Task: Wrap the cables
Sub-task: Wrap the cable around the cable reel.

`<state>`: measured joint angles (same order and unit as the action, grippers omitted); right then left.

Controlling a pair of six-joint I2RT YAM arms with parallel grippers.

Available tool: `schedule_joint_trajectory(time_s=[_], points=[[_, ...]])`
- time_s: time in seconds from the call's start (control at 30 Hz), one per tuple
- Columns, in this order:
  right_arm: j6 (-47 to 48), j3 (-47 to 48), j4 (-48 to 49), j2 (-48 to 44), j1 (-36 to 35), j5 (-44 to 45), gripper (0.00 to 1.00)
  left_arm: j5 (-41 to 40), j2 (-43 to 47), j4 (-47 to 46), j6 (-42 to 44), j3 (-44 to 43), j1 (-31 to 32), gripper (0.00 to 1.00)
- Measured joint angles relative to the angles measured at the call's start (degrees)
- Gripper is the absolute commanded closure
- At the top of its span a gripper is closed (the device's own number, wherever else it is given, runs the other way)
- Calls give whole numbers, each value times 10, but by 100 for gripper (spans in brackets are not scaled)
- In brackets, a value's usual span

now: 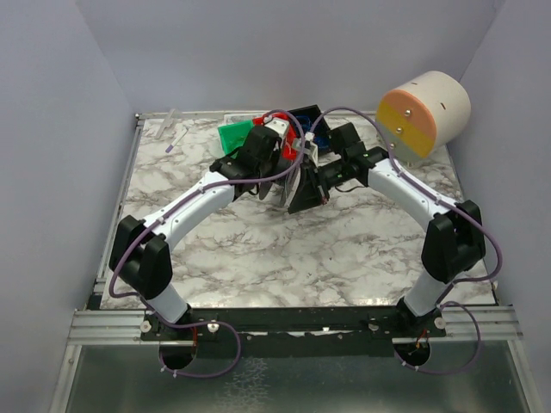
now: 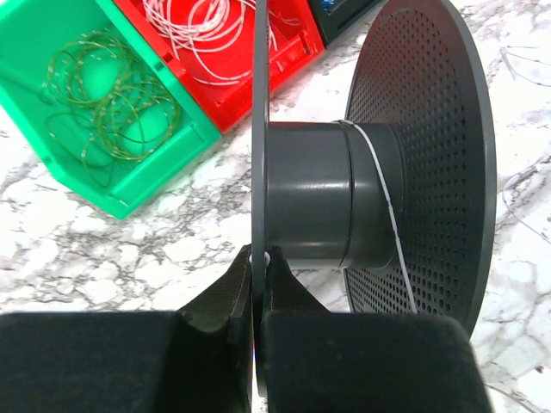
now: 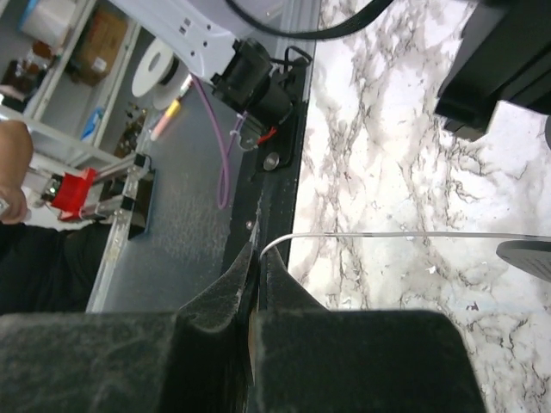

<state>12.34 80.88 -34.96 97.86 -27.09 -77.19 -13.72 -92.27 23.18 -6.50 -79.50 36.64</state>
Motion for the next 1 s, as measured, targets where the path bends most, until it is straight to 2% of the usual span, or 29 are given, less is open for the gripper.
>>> schedule_joint_trajectory(time_s=[0.3,0.7,1.0], points=[[28,-55,19,11,-13,38,100,74,-12,5,-60,-2,-32,100],[26,-70,72,51,-51,95,99,185,-15,-1,-144,-7,-68,100],[35,-96,100,51,-47,104,99,267,23,-27,-206,35,-136,100]])
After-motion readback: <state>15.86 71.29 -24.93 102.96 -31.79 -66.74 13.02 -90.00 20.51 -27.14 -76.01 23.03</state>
